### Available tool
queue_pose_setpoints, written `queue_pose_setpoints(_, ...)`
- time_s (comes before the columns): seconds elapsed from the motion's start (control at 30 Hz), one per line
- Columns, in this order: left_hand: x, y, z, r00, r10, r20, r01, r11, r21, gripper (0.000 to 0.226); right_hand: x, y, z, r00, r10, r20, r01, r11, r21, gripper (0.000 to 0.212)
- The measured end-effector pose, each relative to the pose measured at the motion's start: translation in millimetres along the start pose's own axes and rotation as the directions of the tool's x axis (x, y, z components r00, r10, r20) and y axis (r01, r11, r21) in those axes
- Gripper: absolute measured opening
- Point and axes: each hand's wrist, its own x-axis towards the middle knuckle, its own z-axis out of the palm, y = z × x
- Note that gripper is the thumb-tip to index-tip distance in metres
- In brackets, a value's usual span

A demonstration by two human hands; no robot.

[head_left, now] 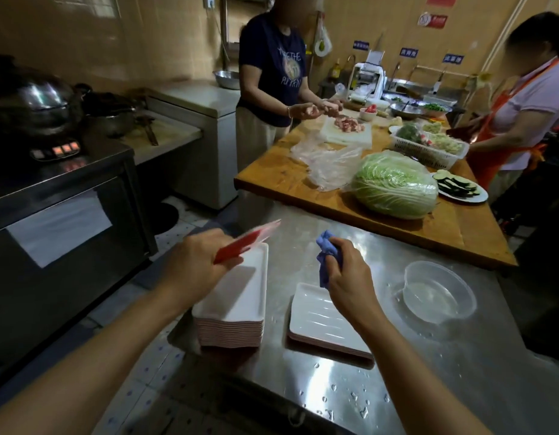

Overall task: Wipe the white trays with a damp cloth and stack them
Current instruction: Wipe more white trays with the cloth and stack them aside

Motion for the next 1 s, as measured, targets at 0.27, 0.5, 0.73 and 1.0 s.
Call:
queue_pose_setpoints(0.27, -35, -11, 19, 0.964, 0.209, 0.166, -0.252, 0.920, 0.301, 0.022, -16, 0, 12, 1.000, 0.006, 0.019, -0.005, 0.998, -0.057, 0.028)
queue_pose_setpoints(0.5, -58, -12, 39, 0.945, 0.218, 0.244, -0.300, 0.874, 0.383, 0.032, -24, 2, 12, 1.000, 0.007, 0.006, -0.007, 0.999, -0.051, 0.025)
queue_pose_setpoints(0.73, -61, -13, 60, 0.915, 0.153, 0.374, -0.329, 0.819, 0.471, 0.037, -29, 9, 11, 0.999, 0.038, 0.010, -0.038, 0.998, -0.054, 0.024)
queue_pose_setpoints(1.0, -62, -28, 71, 0.893, 0.106, 0.437, -0.342, 0.792, 0.505, 0.041, -29, 21, 9, 0.997, 0.077, 0.005, -0.076, 0.996, -0.049, 0.023)
